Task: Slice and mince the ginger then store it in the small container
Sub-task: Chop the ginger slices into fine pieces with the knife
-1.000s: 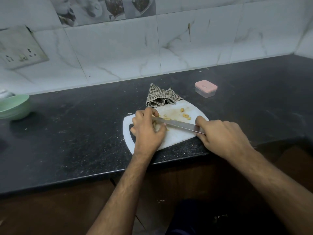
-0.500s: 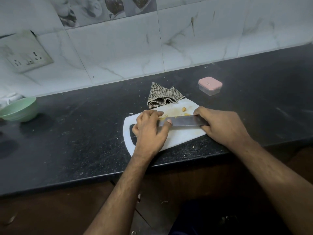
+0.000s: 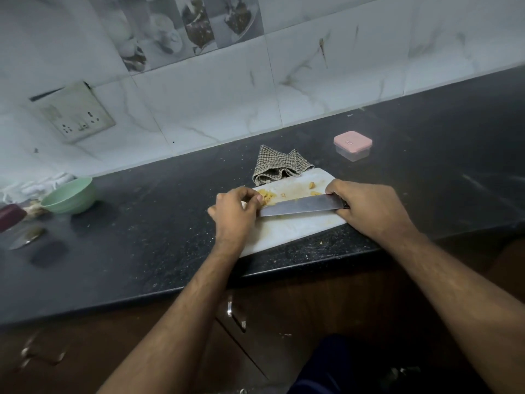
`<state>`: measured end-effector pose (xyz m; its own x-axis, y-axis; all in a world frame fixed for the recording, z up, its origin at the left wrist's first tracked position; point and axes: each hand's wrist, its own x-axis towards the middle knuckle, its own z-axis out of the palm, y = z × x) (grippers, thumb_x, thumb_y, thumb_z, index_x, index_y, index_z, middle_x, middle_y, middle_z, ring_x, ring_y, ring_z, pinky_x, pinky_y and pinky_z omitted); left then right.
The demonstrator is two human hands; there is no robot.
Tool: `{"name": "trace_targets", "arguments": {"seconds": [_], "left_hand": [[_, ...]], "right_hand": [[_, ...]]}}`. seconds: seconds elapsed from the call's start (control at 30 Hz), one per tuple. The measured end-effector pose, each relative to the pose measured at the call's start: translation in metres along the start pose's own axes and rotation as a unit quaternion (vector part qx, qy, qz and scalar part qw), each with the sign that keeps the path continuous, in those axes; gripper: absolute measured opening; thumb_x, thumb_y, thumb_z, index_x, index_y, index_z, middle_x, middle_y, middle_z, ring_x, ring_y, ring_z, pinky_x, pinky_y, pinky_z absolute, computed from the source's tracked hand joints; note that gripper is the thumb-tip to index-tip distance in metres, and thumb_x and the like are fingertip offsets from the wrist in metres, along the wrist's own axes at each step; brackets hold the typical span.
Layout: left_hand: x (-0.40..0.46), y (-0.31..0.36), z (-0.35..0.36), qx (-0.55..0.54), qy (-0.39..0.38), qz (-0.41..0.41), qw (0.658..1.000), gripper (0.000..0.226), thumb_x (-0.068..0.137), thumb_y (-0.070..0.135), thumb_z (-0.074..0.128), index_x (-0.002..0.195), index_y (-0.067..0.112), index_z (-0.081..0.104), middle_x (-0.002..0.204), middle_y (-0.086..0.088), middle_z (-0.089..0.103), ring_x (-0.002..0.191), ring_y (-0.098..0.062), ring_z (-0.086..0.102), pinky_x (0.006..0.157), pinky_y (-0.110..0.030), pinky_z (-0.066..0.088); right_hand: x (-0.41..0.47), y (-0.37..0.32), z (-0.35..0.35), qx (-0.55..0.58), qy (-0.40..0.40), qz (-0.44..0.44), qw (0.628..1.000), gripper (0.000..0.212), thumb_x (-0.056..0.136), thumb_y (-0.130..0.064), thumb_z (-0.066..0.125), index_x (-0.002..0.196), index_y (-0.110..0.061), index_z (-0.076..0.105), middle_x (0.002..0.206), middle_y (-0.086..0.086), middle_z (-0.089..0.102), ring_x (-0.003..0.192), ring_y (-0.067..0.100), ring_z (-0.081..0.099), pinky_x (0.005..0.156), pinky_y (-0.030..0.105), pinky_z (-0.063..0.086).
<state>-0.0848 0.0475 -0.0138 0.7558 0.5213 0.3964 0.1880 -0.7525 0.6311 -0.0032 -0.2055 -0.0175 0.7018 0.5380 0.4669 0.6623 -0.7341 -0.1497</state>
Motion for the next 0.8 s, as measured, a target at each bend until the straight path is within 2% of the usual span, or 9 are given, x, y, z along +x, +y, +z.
{"name": "trace_targets", "arguments": {"seconds": [0.13, 0.33, 0.43, 0.53, 0.6, 0.7, 0.8], "left_hand": [[0.01, -0.004, -0.006, 0.0, -0.006, 0.014, 1.0, 0.012, 0.096, 0.034, 0.069, 0.085, 0.034, 0.073, 0.084, 0.022, 0.069, 0.109, -0.014, 0.058, 0.09, -0.037, 0.021], [0.012, -0.011, 0.0, -0.022, 0.038, 0.0, 0.999, 0.013, 0.098, 0.028, 0.067, 0.089, 0.035, 0.073, 0.096, 0.022, 0.071, 0.109, -0.011, 0.059, 0.088, -0.035, 0.018], [0.009, -0.009, 0.0, -0.025, 0.075, -0.002, 0.997, 0.012, 0.099, 0.028, 0.066, 0.092, 0.033, 0.074, 0.095, 0.021, 0.071, 0.107, -0.009, 0.06, 0.08, -0.029, 0.013], [0.011, -0.007, -0.003, -0.022, 0.1, 0.025, 0.994, 0.008, 0.098, 0.027, 0.069, 0.094, 0.032, 0.074, 0.095, 0.02, 0.071, 0.098, -0.003, 0.062, 0.084, -0.03, 0.016], [0.01, -0.008, -0.001, -0.006, 0.093, 0.043, 0.995, 0.006, 0.096, 0.026, 0.07, 0.096, 0.03, 0.074, 0.096, 0.02, 0.072, 0.098, -0.002, 0.062, 0.087, -0.032, 0.018], [0.006, -0.011, 0.005, -0.015, 0.064, 0.026, 0.997, 0.005, 0.095, 0.029, 0.071, 0.099, 0.03, 0.072, 0.098, 0.018, 0.07, 0.105, -0.005, 0.06, 0.089, -0.032, 0.018], [0.004, -0.013, 0.007, -0.034, 0.054, 0.026, 0.998, 0.015, 0.095, 0.035, 0.071, 0.109, 0.031, 0.067, 0.099, 0.02, 0.067, 0.112, -0.007, 0.055, 0.09, -0.033, 0.018]], "right_hand": [[-0.001, -0.002, -0.004, 0.007, -0.004, 0.01, 1.0, 0.022, 0.088, -0.029, 0.067, 0.107, -0.032, 0.056, 0.09, -0.01, 0.065, 0.08, 0.016, 0.063, 0.065, 0.034, 0.05], [-0.004, -0.001, -0.005, -0.052, 0.029, 0.042, 0.997, 0.019, 0.09, -0.029, 0.063, 0.108, -0.028, 0.055, 0.093, -0.008, 0.063, 0.082, 0.02, 0.065, 0.061, 0.033, 0.05], [0.001, -0.001, -0.003, -0.077, 0.027, 0.062, 0.995, 0.011, 0.096, -0.023, 0.054, 0.106, -0.027, 0.051, 0.09, -0.006, 0.061, 0.075, 0.023, 0.064, 0.059, 0.034, 0.052], [0.005, -0.001, -0.001, -0.087, 0.021, 0.07, 0.994, 0.01, 0.097, -0.02, 0.053, 0.105, -0.026, 0.049, 0.087, -0.006, 0.058, 0.07, 0.023, 0.064, 0.057, 0.033, 0.052], [0.006, 0.0, 0.001, -0.091, 0.015, 0.073, 0.993, 0.012, 0.096, -0.019, 0.053, 0.105, -0.025, 0.048, 0.087, -0.005, 0.058, 0.071, 0.023, 0.064, 0.056, 0.033, 0.051], [0.005, 0.002, 0.003, -0.096, 0.021, 0.07, 0.993, 0.013, 0.095, -0.02, 0.056, 0.105, -0.025, 0.049, 0.087, -0.006, 0.058, 0.073, 0.022, 0.064, 0.054, 0.03, 0.048], [0.005, 0.001, 0.003, -0.105, 0.021, 0.043, 0.993, 0.018, 0.092, -0.022, 0.059, 0.106, -0.028, 0.052, 0.087, -0.008, 0.06, 0.074, 0.018, 0.062, 0.055, 0.03, 0.043]]}}
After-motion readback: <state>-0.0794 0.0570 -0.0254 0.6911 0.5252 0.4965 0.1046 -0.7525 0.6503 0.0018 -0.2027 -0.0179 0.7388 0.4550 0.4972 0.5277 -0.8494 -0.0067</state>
